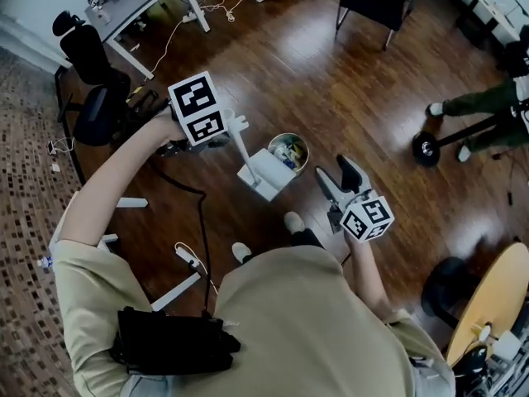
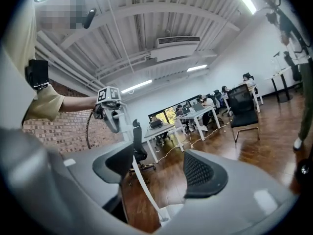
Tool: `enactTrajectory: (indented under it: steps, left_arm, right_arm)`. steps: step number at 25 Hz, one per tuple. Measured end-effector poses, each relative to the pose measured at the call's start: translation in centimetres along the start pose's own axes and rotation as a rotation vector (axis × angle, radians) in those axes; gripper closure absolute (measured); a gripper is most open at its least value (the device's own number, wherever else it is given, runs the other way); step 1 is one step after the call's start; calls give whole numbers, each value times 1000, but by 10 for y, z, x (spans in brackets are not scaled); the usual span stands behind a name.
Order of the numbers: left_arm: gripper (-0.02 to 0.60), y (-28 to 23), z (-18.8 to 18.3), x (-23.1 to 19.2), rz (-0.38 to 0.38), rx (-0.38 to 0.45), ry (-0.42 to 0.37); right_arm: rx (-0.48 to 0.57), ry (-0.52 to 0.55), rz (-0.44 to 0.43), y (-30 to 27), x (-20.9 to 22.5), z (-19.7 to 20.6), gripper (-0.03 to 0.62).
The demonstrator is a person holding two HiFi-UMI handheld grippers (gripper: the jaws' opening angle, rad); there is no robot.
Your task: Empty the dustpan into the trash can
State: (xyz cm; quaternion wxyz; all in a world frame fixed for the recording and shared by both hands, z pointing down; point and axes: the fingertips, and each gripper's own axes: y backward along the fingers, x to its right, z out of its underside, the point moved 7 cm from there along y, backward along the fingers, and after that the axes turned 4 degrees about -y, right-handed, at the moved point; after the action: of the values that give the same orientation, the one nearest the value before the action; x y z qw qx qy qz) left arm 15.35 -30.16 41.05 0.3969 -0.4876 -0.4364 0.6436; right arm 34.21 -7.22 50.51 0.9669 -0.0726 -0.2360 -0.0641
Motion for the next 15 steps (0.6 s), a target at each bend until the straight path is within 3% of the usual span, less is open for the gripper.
enactTrajectory:
  steps: [3, 15]
  left_arm:
    - [581, 9, 42, 34, 32, 70, 32]
    - [581, 55, 206, 98, -108, 249, 169]
  right_arm:
    - [12, -49, -57, -17, -24, 0, 290]
    - [-41, -1, -212, -86, -133, 28, 293]
